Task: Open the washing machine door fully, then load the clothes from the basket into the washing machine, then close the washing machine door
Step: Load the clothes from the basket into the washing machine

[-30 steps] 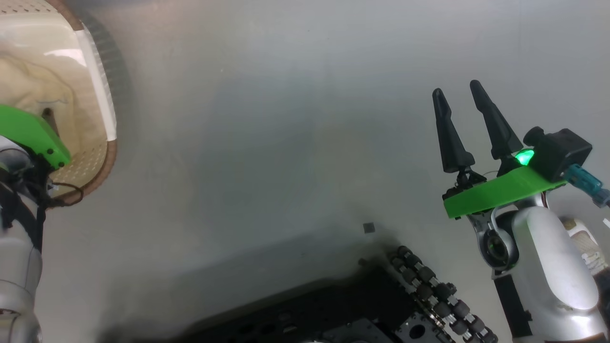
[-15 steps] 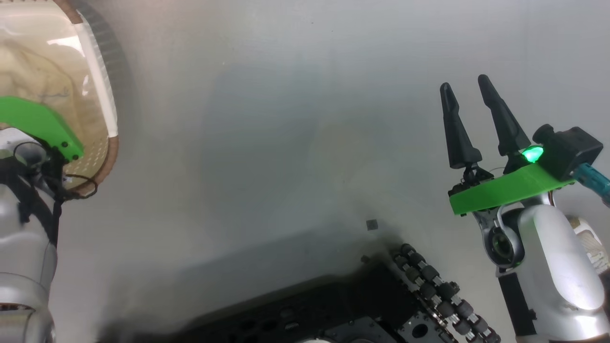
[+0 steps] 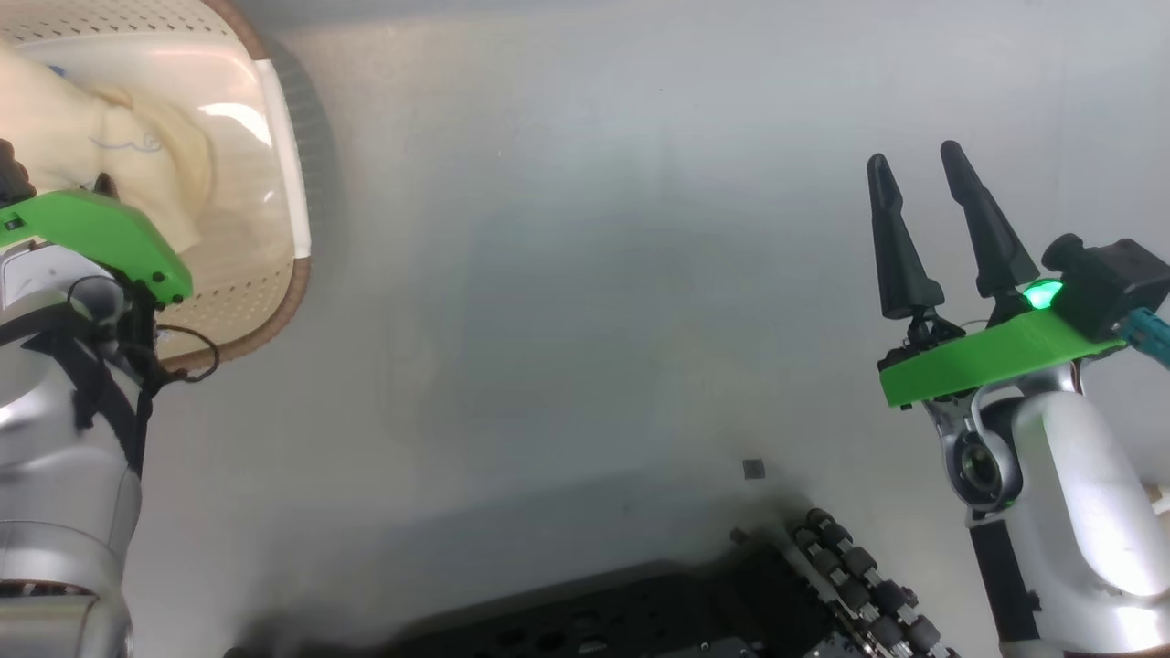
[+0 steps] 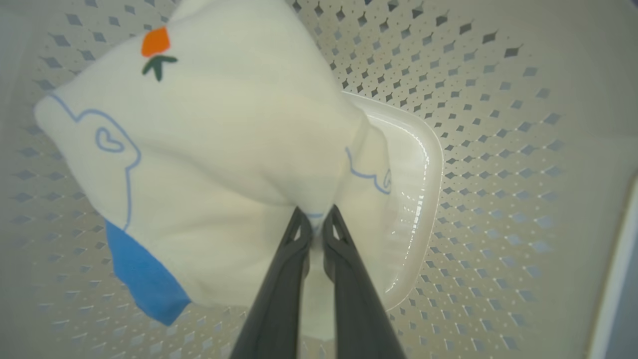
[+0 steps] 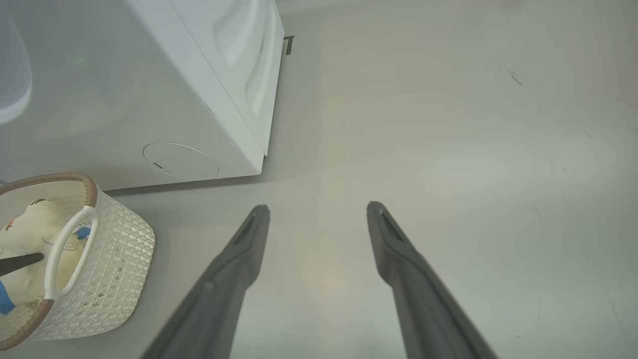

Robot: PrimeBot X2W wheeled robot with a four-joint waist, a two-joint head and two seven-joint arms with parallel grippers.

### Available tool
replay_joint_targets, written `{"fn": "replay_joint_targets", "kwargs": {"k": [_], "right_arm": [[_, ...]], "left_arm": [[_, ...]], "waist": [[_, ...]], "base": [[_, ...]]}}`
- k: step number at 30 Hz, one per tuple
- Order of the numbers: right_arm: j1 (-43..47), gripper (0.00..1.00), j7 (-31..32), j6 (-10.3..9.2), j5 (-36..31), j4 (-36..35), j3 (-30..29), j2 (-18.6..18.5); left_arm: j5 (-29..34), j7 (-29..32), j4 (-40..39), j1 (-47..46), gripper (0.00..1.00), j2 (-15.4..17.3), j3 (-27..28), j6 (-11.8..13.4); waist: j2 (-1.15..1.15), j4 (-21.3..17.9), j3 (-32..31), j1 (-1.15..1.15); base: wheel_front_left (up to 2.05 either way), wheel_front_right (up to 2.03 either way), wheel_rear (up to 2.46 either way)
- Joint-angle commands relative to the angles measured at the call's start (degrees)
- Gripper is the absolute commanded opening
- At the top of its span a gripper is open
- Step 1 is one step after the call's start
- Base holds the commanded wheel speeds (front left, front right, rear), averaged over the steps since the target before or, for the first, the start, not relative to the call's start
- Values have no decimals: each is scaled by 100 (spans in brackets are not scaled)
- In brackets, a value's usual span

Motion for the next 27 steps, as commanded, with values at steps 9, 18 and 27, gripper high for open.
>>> {"fn": "replay_joint_targets", "kwargs": {"k": [9, 18, 27], "right_arm": [[468, 100, 124, -16, -187, -121, -175, -64], [766, 100, 231, -16, -327, -173, -410, -64], [1231, 100, 444, -16, -592, -351, -727, -64]], "left_arm": [[-32, -965, -159, 514, 0, 90, 51, -70], [-9, -1139, -911, 1163, 0, 50, 175, 112], [222, -1142, -2534, 2427, 0, -179, 454, 276]], "waist": [[0, 309, -778, 0], [0, 389, -1567, 0], [0, 593, -2493, 0]], "base": [[0, 0, 0], [0, 0, 0], [0, 0, 0]]}}
